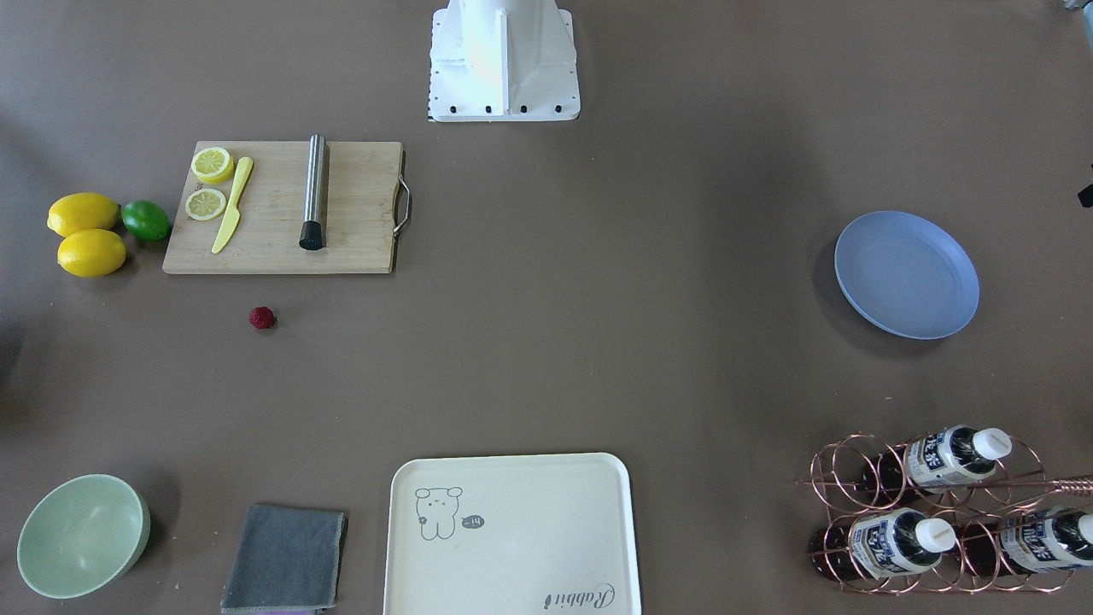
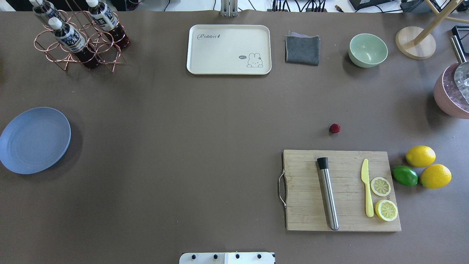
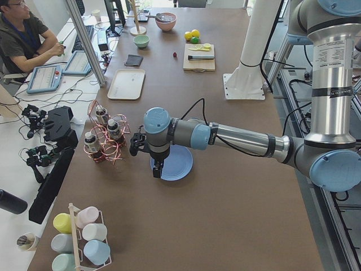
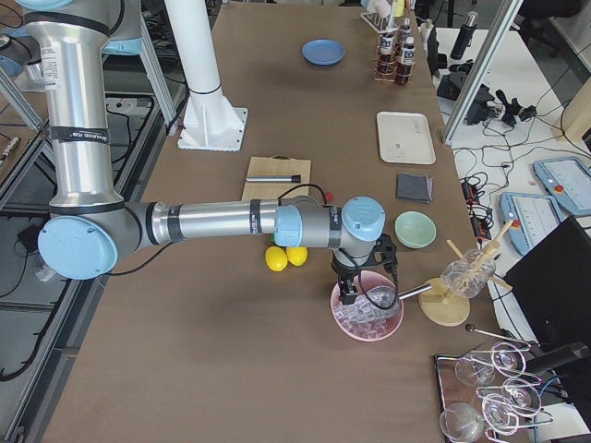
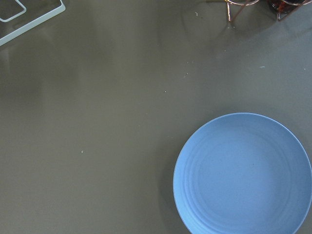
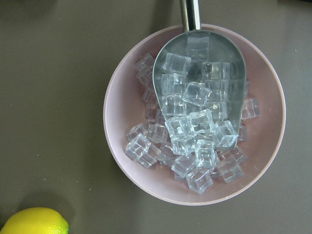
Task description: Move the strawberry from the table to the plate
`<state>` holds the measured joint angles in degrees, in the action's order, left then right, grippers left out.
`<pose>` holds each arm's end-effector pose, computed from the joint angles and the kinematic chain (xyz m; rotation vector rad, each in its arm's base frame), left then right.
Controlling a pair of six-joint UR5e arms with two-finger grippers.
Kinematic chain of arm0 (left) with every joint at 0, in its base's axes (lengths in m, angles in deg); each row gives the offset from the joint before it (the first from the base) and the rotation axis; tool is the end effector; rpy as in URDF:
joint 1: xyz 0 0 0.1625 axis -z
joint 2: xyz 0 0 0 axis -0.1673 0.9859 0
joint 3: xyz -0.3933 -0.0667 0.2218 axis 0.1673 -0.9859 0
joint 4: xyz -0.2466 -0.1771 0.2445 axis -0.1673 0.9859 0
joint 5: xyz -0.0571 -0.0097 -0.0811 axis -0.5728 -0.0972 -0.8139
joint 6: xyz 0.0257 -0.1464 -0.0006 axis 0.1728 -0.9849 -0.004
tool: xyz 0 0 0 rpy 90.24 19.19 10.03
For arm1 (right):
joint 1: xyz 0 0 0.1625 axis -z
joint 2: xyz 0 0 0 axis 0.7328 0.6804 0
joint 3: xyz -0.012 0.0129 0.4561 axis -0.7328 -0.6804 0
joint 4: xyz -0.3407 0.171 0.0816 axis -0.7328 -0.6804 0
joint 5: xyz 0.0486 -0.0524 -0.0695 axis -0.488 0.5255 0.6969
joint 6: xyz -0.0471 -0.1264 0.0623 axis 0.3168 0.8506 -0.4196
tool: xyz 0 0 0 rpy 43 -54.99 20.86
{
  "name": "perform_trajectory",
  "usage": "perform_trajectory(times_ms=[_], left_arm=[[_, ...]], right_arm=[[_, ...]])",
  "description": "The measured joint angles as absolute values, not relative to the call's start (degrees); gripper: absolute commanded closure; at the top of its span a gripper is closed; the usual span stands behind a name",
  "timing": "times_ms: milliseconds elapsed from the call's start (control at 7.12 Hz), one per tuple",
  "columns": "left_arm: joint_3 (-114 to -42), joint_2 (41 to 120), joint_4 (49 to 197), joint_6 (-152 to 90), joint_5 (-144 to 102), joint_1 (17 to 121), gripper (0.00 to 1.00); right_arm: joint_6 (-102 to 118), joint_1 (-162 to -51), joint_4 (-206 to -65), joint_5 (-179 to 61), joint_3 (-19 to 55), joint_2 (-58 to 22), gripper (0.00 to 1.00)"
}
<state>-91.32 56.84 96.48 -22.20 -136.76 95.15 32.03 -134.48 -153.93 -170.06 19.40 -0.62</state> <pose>0.0104 -0.4446 0.6358 0.0924 0.8324 0.0502 0.0071 -0.4901 0.6758 0.0637 -0.7714 -0.1797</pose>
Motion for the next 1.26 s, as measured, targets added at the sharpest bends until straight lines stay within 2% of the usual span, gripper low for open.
perform_trajectory(times_ms=[702, 1264], left_arm=[[-91.22, 56.11, 97.81, -23.52, -133.93, 95.42, 0.02], [-87.31, 57.82, 97.71, -23.48, -136.3, 95.82, 0.02]], right_arm=[[32.01, -134.03, -153.97, -168.7, 19.37, -0.7, 0.0], [32.01, -133.71, -153.97, -168.73, 19.13, -0.55, 0.0]])
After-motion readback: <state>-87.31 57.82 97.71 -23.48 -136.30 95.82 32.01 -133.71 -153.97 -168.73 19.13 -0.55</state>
